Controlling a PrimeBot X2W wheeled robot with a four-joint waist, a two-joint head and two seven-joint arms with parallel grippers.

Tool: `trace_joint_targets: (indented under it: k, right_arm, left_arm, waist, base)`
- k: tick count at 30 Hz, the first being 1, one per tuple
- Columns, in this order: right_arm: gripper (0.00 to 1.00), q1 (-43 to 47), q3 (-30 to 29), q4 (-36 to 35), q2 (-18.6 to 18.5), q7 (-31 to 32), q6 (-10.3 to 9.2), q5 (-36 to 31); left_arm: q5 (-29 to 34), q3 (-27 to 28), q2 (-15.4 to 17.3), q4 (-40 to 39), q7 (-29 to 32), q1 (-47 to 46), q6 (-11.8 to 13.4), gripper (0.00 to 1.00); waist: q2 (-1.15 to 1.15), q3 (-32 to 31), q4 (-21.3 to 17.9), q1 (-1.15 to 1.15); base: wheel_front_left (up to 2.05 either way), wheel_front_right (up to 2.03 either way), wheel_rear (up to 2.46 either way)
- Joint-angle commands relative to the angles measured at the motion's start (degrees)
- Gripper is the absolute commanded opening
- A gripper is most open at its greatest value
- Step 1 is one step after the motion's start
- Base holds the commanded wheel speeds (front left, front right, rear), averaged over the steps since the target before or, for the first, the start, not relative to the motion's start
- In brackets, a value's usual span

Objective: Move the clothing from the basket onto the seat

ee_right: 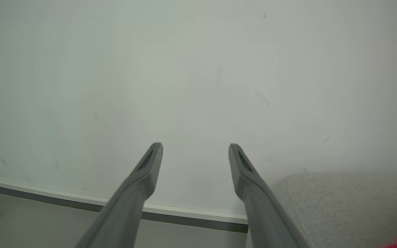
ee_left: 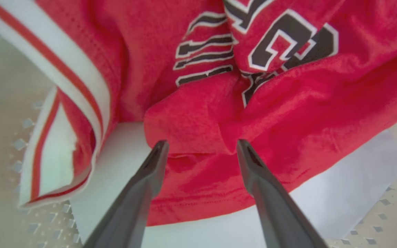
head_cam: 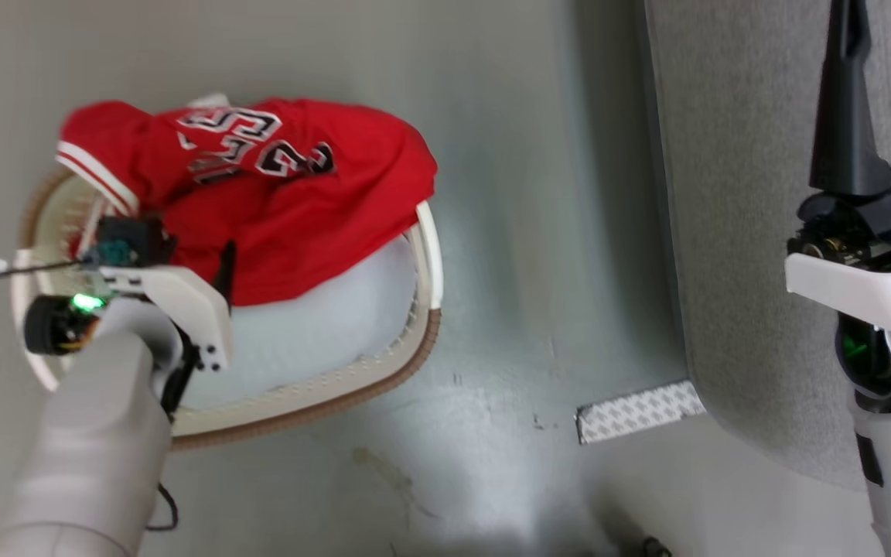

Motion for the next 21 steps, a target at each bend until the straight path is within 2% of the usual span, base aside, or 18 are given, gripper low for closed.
trace_joint_targets:
  k: [1,10,15,19,20,21]
  right_arm:
    - [1.00,-0.9,0.1,-0.6,0.3,-0.2,-0.13,0.3]
    - [1.00,-2.0,0.7,-2.3,1.8,-0.2,-0.13,0.7]
    - [1.00,-2.3,1.0,-2.3,2.3,-0.2,-0.13,0.4]
    - [1.00,-2.2,1.0,-2.4,2.6,-0.2,-0.13,0.4]
    - [1.00,-2.1,1.0,-2.4,2.7,-0.2,-0.13,0.3]
    - [1.00,-2.0,1.0,-2.3,2.8,-0.2,-0.13,0.2]
  left_arm:
    - [-0.4,0.3,0.8,0.9,0.1,-1.2,0.1,1.00]
    - [-3.3,2.3,2.5,4.3,-1.0,-7.1,0.3,1.00]
    - [-1.9,0.8,3.3,5.7,2.8,-8.4,0.8,1.00]
    - [-1.9,0.1,3.9,6.0,3.4,-9.2,1.0,1.00]
    - [-2.1,0.0,3.8,6.1,3.1,-9.3,0.9,0.76]
    - [-2.1,-0.2,3.9,6.1,2.5,-9.5,0.9,0.36]
  waist:
    - [0.00,1.9,-1.2,-0.01]
    - [0.00,5.8,-3.6,-0.01]
    - [0.00,7.1,-4.9,-0.01]
    - [0.00,7.8,-5.5,-0.01]
    - [0.00,7.8,-5.6,-0.01]
    - [0.00,7.8,-5.6,-0.01]
  base:
    - [0.00,0.00,0.00]
    - [0.00,0.00,0.00]
    - [0.00,0.00,0.00]
    - [0.00,0.00,0.00]
    - [0.00,0.00,0.00]
    - [0.00,0.00,0.00]
